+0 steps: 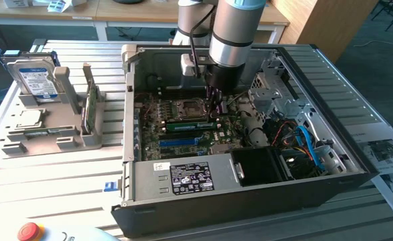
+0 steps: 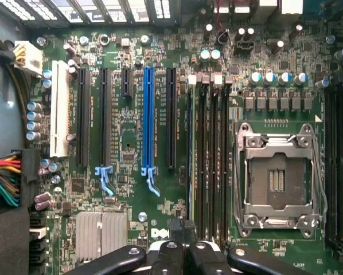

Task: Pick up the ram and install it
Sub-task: 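Press down the ram until it locks into place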

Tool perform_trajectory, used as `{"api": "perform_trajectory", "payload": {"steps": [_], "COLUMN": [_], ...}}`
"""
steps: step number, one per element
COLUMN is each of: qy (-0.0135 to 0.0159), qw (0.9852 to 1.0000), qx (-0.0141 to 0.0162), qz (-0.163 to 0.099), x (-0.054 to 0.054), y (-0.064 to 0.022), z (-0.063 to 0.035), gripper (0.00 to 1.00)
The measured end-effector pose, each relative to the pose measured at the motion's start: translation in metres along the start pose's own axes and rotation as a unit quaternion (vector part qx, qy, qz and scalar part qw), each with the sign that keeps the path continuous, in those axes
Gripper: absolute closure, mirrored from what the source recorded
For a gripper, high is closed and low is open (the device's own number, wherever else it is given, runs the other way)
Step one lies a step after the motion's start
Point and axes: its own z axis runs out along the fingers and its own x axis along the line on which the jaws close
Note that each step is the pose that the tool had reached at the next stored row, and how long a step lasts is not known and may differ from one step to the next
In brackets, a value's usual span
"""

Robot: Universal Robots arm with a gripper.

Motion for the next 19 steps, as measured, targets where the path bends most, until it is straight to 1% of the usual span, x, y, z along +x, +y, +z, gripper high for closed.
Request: {"api": "perform_trajectory", "payload": {"steps": [13,19], "qy": [0.0,0.0], "qw": [1.0,1.0], "qx": [0.0,0.0], "qz": [0.0,0.0], "x": [0.0,0.0], "y": [-0.0152,-0.0164], "z": [0.001,0.0013], "gripper": [0.9,0.9]}}
